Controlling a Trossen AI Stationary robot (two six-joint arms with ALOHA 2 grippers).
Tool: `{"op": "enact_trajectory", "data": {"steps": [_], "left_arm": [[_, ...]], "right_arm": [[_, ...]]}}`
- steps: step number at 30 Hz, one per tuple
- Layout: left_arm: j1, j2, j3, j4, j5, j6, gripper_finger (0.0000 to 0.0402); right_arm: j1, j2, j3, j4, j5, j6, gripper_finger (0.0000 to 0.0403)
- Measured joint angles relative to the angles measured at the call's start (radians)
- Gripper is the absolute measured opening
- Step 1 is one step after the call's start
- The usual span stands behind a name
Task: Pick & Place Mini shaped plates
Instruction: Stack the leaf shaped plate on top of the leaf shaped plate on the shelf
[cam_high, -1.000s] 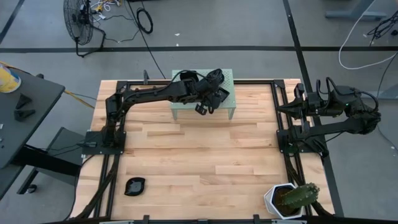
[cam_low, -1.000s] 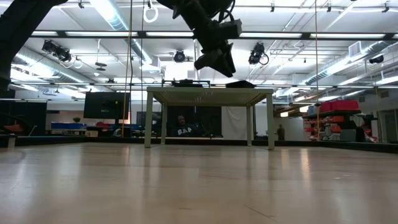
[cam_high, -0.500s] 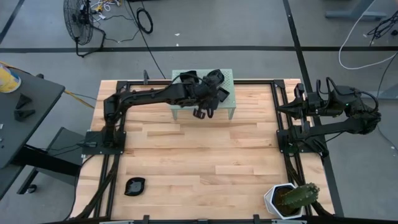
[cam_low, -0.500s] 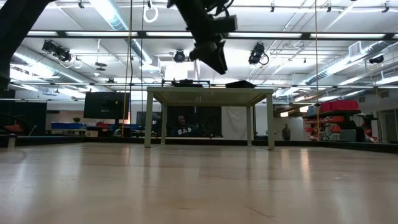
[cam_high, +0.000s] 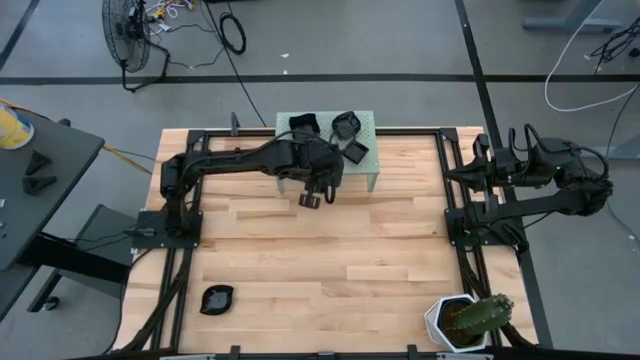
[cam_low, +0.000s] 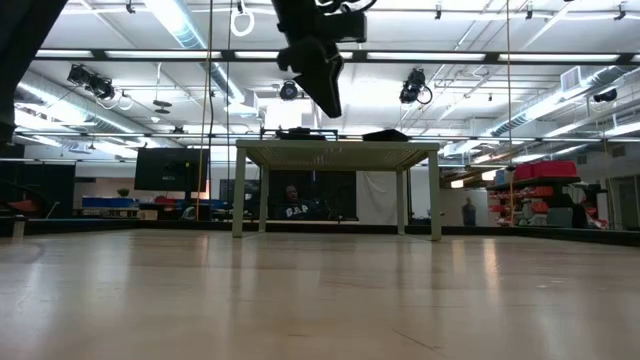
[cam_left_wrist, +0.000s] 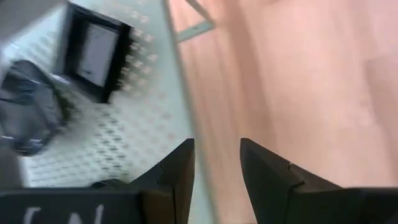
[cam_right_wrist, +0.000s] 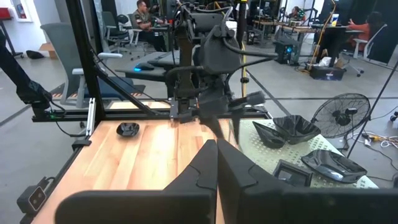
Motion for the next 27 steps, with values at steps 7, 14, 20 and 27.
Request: {"op": "enact_trajectory", "data": {"steps": [7,14,20,27], "left_arm": [[-0.021,-0.006,0.0,-0.032,0.118,-0.121,0.0135],[-0.052,-0.006,0.0,-0.04,0.224,-0.16,0.0135],[-0.09,-0.006,-0.002,-0.098,0.256,-0.153,0.0135],[-0.149,-0.073,-0.173,0.016,0.302,-0.18,0.0135]], "right_arm": [[0.0,0.0,0.0,0.0,0.0,0.0,0.0004],[0.0,0.0,0.0,0.0,0.0,0.0,0.0004],[0.0,0.0,0.0,0.0,0.0,0.0,0.0004],[0.0,0.0,0.0,0.0,0.0,0.0,0.0004]]}}
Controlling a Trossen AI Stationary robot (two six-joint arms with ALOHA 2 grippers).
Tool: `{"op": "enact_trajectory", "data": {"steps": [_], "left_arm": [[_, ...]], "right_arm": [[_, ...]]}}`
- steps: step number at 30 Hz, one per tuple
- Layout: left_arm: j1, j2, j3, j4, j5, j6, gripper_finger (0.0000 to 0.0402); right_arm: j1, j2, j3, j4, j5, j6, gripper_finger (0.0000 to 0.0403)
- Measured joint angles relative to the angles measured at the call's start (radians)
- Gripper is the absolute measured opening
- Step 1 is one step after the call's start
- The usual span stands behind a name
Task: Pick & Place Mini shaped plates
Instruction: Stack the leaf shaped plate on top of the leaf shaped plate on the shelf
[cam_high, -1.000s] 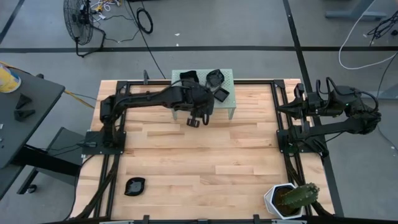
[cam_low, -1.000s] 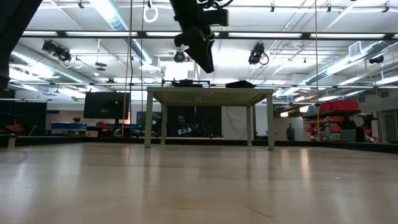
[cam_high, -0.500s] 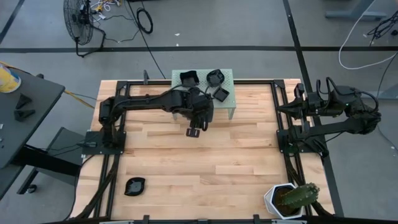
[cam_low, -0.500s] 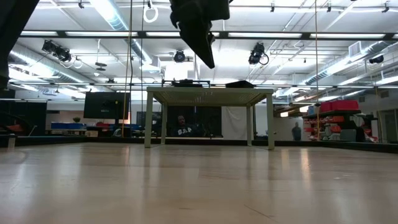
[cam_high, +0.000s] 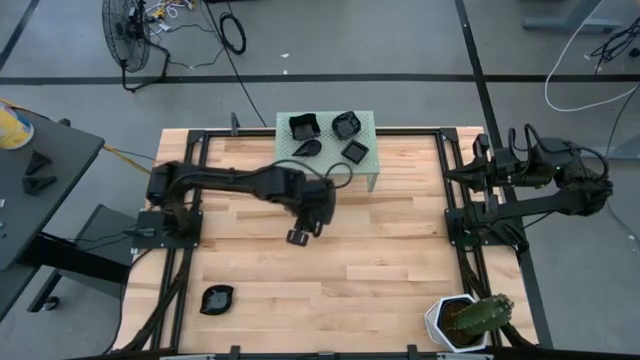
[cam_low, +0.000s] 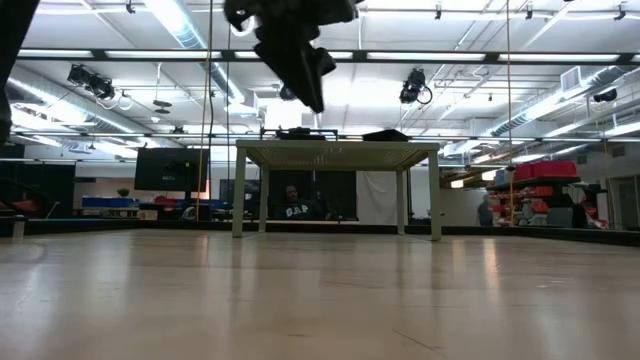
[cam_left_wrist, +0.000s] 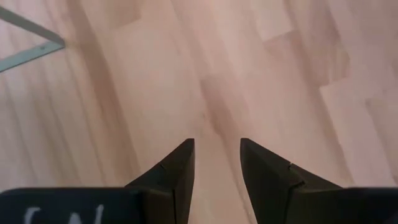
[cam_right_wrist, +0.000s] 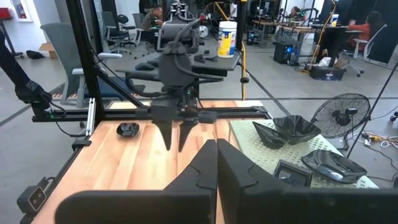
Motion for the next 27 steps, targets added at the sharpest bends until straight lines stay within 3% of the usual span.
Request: {"op": "enact_trajectory", "data": {"steps": [10,27], "left_arm": [[-0.105,-0.183,-0.253,0.017,0.012,-0.126,0.0135],[-0.294,-0.431,-0.668,-0.045,0.283,-0.562,0.0135]], "right_arm": [[0.0,0.0,0.0,0.0,0.0,0.0,0.0004],[0.0,0.0,0.0,0.0,0.0,0.0,0.0004]]}}
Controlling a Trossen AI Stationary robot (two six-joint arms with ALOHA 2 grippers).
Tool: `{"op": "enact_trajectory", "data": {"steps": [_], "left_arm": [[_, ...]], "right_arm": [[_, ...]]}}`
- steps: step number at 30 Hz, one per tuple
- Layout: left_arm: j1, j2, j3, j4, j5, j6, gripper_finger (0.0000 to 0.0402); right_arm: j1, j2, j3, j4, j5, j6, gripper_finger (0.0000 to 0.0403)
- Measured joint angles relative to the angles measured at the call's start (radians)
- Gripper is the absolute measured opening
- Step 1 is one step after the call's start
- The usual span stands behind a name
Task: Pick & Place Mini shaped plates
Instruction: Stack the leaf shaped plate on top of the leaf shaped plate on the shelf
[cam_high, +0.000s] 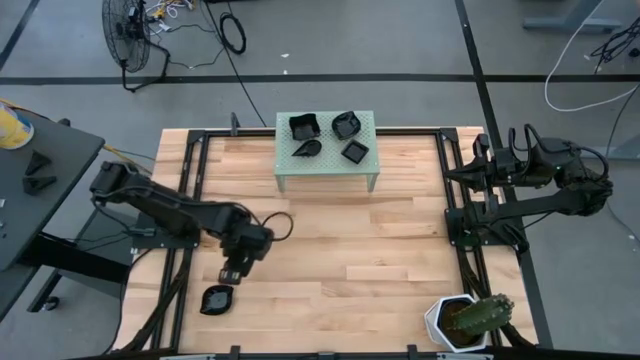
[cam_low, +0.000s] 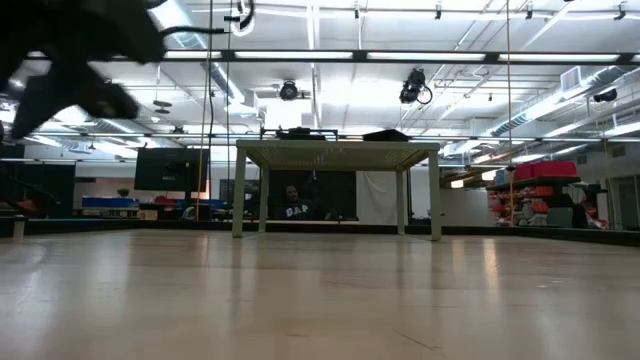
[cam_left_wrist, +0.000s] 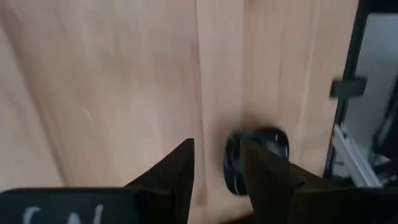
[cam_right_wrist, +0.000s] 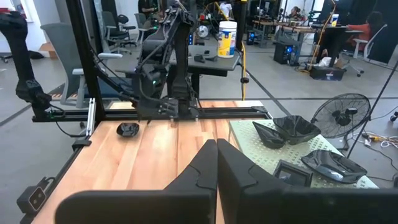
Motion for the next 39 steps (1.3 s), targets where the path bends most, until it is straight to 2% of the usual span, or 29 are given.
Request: {"op": "enact_trajectory", "data": {"steps": [10,16,22,31,39], "left_arm": [[-0.078,-0.082,-0.198,0.084,0.152,-0.117,0.0135],[-0.089,-0.08,-0.277,0.12,0.167,-0.123,0.0135],[-0.1,-0.08,-0.332,0.153,0.238,-0.175,0.0135],[-0.156,-0.079,-0.406,0.303,0.232,-0.325,0.0135],[-0.189,-0.079,-0.406,0.321,0.104,-0.377,0.0135]], "right_arm": [[0.0,0.0,0.0,0.0,0.0,0.0,0.0004],[0.0,0.0,0.0,0.0,0.0,0.0,0.0004],[0.0,0.0,0.0,0.0,0.0,0.0,0.0004],[0.0,0.0,0.0,0.0,0.0,0.0,0.0004],[0.0,0.0,0.0,0.0,0.0,0.0,0.0004]]}}
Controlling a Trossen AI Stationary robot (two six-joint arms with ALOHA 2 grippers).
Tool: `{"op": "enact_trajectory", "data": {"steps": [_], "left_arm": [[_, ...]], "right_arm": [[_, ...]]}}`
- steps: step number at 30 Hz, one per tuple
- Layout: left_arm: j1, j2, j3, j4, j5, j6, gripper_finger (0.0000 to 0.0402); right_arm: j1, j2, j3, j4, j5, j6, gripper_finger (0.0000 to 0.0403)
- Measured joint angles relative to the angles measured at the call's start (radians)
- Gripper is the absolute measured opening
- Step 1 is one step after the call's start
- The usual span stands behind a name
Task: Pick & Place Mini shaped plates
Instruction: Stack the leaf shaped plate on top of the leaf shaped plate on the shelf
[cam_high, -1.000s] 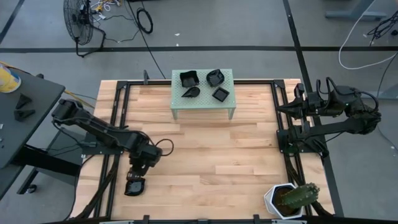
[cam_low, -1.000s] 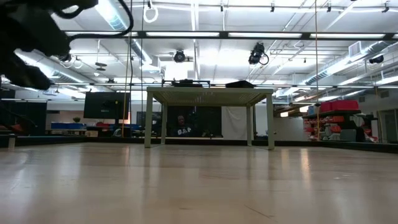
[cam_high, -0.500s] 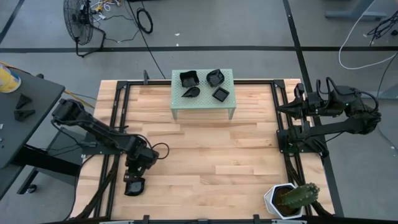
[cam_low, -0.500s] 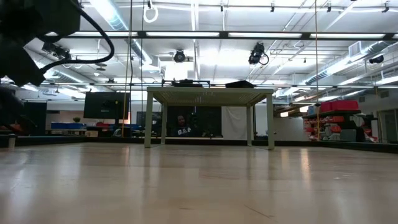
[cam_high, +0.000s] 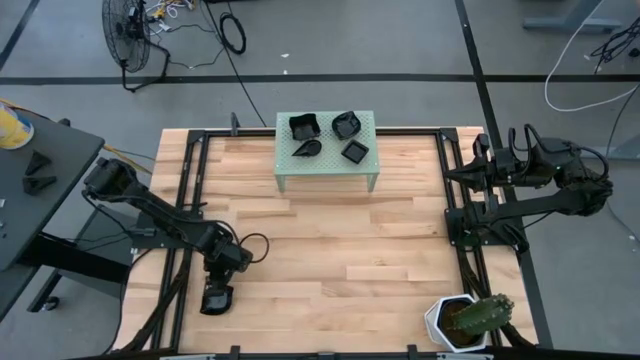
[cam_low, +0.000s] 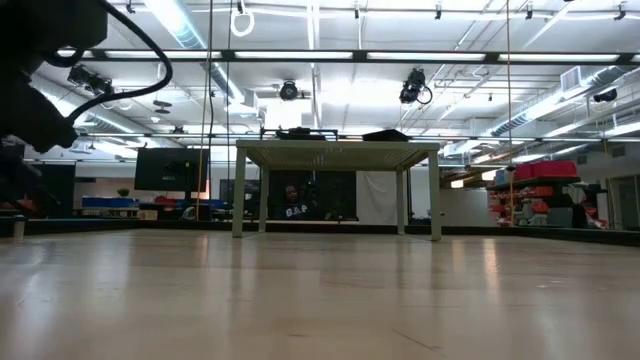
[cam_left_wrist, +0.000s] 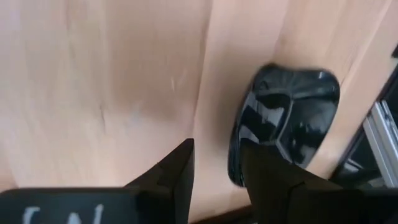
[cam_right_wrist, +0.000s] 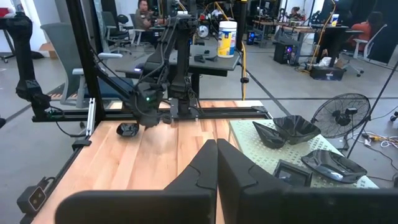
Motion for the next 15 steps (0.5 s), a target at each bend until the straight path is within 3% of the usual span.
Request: {"op": "enact_trajectory", "data": {"steps": [6,15], "left_arm": [[0.0,0.013,0.0,0.067,-0.057,0.002,0.0135],[0.0,0.064,0.0,0.086,-0.04,0.031,0.0135]], "right_arm": [[0.0,0.0,0.0,0.0,0.0,0.0,0.0004],[0.0,0.0,0.0,0.0,0.0,0.0,0.0004]]}}
